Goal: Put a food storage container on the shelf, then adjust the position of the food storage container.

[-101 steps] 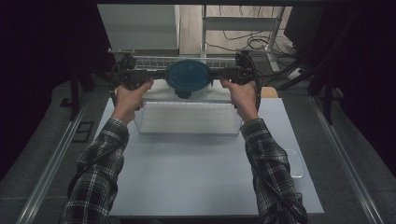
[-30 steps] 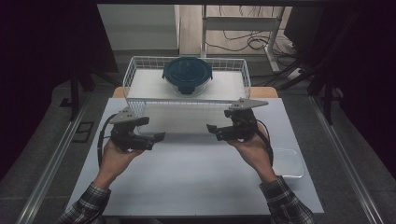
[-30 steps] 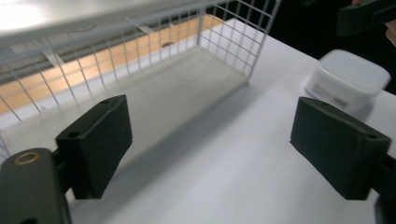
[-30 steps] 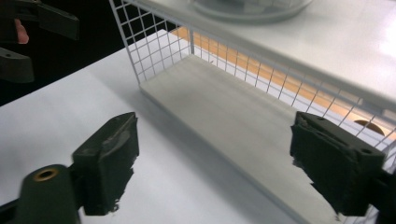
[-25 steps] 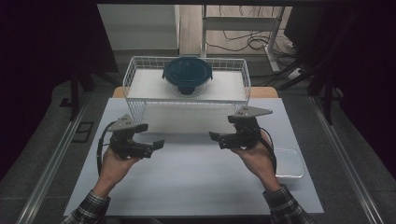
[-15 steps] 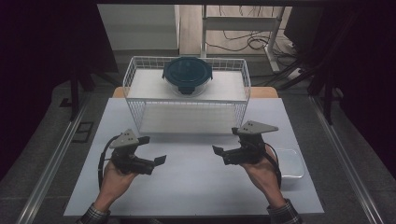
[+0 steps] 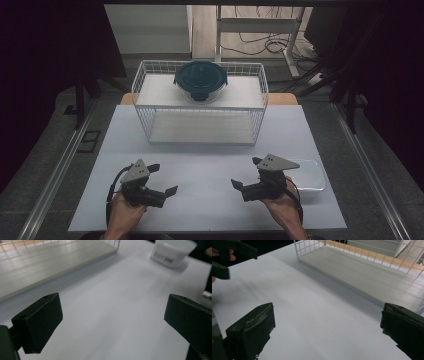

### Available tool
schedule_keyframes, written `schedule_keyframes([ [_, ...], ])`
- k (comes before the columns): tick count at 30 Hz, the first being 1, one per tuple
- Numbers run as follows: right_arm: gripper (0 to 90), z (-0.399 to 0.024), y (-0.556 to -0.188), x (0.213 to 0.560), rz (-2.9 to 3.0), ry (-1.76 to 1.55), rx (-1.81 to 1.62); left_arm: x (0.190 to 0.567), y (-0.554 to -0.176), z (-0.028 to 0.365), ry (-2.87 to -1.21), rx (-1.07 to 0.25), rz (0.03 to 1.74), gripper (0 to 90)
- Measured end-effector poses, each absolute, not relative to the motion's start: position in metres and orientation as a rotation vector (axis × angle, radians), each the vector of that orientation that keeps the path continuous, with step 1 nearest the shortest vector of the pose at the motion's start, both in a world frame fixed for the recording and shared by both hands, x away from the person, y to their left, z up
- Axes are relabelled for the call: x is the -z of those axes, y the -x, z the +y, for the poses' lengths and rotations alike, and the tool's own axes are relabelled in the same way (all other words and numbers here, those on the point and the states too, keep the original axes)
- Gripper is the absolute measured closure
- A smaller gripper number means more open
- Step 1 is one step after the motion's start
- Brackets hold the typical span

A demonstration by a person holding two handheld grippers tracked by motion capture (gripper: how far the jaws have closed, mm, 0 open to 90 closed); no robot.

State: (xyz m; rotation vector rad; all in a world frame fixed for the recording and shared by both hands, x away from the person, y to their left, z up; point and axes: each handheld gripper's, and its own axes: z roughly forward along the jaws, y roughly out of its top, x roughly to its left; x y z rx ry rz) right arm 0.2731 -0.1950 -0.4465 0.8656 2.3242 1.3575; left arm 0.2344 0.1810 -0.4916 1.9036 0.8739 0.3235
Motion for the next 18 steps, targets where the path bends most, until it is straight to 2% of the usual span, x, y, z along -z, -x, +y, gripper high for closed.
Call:
schedule_keyframes([
  [3,0.0,-0.192,-0.268,0.458,2.342,-0.853,-1.367,0.503,-0.227,0.181,-1.909,-0.316,0.874,0.4],
  [8,0.1,-0.184,-0.264,0.482,2.377,-0.822,-1.294,0.512,-0.222,0.184,-1.955,-0.411,0.873,0.0],
  [11,0.1,-0.182,-0.267,0.496,2.412,-0.818,-1.219,0.516,-0.224,0.187,-1.969,-0.421,0.893,0.0],
  [18,1.2,-0.191,-0.273,0.491,2.382,-0.912,-1.229,0.521,-0.227,0.189,-1.987,-0.422,0.915,0.0],
])
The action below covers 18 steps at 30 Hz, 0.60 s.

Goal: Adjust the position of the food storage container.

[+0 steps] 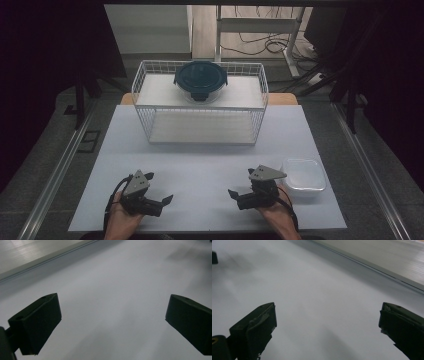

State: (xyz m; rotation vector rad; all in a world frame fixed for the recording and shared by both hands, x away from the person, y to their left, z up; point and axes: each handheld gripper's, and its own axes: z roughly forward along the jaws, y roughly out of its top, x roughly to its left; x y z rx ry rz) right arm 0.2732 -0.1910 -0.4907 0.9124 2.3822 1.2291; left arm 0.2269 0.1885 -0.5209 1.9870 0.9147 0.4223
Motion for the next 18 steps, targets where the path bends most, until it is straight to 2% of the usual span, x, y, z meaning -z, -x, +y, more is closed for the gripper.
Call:
schedule_keyframes([
  [7,0.0,-0.205,-0.280,0.480,2.345,-1.034,-1.131,0.523,-0.229,0.192,-1.976,-0.394,0.938,0.3],
  [9,3.9,-0.211,-0.281,0.476,2.334,-1.064,-1.100,0.524,-0.230,0.192,-1.976,-0.389,0.947,0.4],
  [11,14.9,-0.217,-0.281,0.471,2.310,-1.090,-1.093,0.524,-0.230,0.193,-1.979,-0.384,0.954,0.6],
  [13,31.7,-0.225,-0.282,0.465,2.292,-1.098,-1.092,0.525,-0.231,0.193,-1.982,-0.386,0.962,1.2],
  [18,64.4,-0.257,-0.287,0.455,2.235,-1.126,-1.098,0.525,-0.231,0.194,-1.980,-0.380,0.970,1.8],
])
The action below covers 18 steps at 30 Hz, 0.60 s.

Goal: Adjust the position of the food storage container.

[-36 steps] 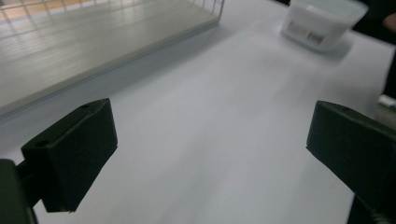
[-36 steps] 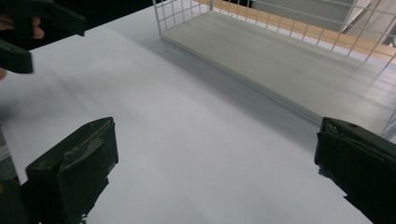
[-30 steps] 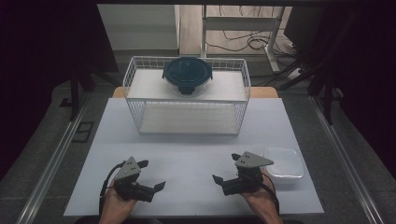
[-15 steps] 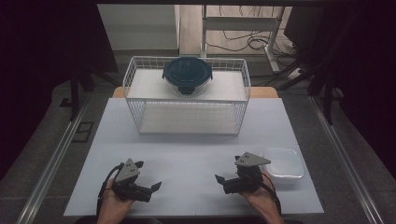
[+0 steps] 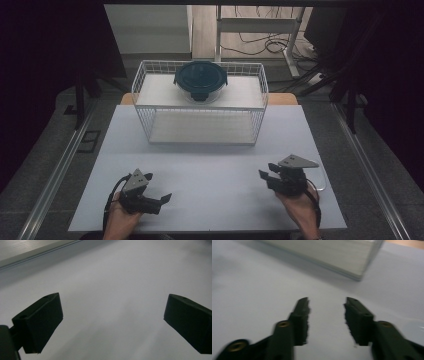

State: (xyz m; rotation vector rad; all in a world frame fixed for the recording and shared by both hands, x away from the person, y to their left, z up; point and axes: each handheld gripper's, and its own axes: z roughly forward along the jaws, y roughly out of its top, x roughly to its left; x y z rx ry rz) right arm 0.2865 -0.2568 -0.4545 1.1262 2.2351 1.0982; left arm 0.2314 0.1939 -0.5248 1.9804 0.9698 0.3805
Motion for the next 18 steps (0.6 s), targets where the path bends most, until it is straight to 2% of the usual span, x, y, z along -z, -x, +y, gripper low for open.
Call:
schedule_keyframes([
  [1,75.4,-0.272,-0.289,0.451,2.203,-1.159,-1.076,0.525,-0.231,0.194,-1.980,-0.382,0.969,2.1],
  [2,75.4,-0.272,-0.289,0.451,2.203,-1.159,-1.076,0.525,-0.231,0.194,-1.981,-0.382,0.969,2.1],
  [5,89.5,-0.304,-0.294,0.447,2.138,-1.244,-1.033,0.525,-0.232,0.193,-1.987,-0.386,0.973,2.5],
  [18,89.8,-0.376,-0.296,0.447,1.885,-1.475,-0.836,0.525,-0.232,0.193,-1.994,-0.395,0.994,4.0],
])
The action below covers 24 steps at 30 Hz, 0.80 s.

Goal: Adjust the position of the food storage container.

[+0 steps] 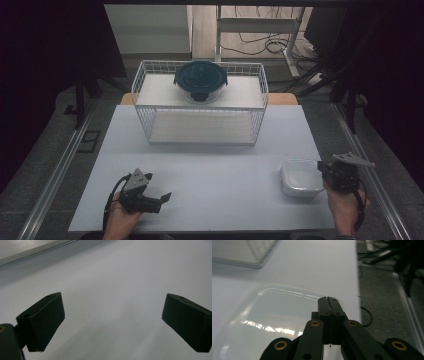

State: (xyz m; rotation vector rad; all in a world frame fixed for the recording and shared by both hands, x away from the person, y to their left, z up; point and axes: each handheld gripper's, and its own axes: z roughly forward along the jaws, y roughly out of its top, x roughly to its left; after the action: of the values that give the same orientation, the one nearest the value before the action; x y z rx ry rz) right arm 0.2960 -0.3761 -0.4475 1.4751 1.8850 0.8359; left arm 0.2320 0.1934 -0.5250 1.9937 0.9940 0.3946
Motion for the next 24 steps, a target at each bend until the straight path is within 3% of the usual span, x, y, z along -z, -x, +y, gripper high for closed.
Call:
schedule_keyframes([
  [10,89.7,-0.395,-0.300,0.465,1.901,-1.563,-0.753,0.525,-0.232,0.194,-1.986,-0.385,1.000,3.9],
  [24,89.7,-0.359,-0.304,0.469,2.039,-1.512,-0.879,0.525,-0.232,0.196,-1.971,-0.368,1.007,3.8],
])
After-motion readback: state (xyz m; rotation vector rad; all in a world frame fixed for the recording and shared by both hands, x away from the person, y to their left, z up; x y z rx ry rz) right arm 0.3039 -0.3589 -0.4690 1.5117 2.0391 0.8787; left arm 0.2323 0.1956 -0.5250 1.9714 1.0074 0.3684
